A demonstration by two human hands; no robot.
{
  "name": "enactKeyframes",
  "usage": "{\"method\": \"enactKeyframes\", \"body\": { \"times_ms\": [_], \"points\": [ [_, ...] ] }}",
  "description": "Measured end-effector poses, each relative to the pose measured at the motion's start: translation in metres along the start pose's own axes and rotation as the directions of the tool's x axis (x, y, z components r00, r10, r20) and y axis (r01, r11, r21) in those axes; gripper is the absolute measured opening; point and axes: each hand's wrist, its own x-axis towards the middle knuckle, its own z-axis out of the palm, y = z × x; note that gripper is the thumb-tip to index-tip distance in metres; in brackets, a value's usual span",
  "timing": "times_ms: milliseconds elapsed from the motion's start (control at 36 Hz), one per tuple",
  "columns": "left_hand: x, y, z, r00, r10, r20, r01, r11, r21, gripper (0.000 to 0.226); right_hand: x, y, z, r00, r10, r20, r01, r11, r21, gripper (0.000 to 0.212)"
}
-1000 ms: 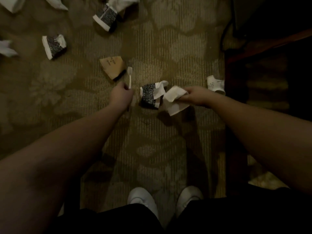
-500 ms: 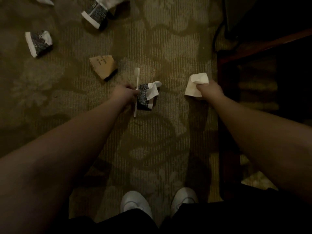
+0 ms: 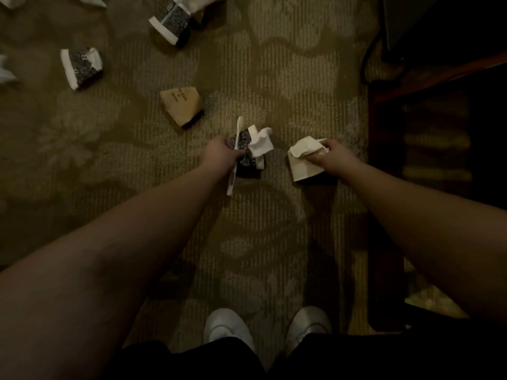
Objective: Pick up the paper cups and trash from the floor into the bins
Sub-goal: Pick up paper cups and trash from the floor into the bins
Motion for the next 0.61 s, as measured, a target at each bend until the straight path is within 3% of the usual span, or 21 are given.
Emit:
{"method": "enactKeyframes", "body": {
  "times_ms": [111, 194, 278, 417, 528, 611],
  "points": [
    [-0.001, 0.000, 0.002, 0.999, -0.008, -0.039, 0.008, 1.000, -0.006, 0.030, -0.006, -0.003, -0.002, 0.999, -0.031, 0.009, 0.031, 0.999, -0.012, 0.058],
    [0.001, 0.001, 0.005, 0.995, -0.086, -0.047, 0.081, 0.993, -0.091, 0.060, -0.010, -0.005, 0.005, 0.998, -0.063, 0.023, 0.064, 0.998, -0.003, 0.058],
    [0.003, 0.001, 0.006, 0.987, -0.161, 0.004, 0.160, 0.978, -0.131, 0.077, -0.014, -0.006, 0.011, 0.997, -0.080, -0.002, 0.080, 0.997, 0.016, 0.072],
    [0.006, 0.000, 0.004, 0.977, -0.196, 0.079, 0.205, 0.969, -0.134, 0.084, -0.016, -0.001, 0.006, 0.995, -0.097, 0.000, 0.096, 0.991, 0.095, 0.101],
    [0.005, -0.001, 0.005, 0.981, -0.193, 0.035, 0.194, 0.980, -0.048, 0.080, -0.018, 0.000, 0.003, 0.994, -0.081, 0.069, 0.078, 0.996, 0.044, 0.076],
    [0.004, 0.000, 0.003, 0.983, -0.178, 0.048, 0.180, 0.983, -0.026, 0.075, -0.022, -0.002, 0.003, 0.991, -0.087, 0.099, 0.087, 0.996, 0.001, 0.070]
  ]
}}
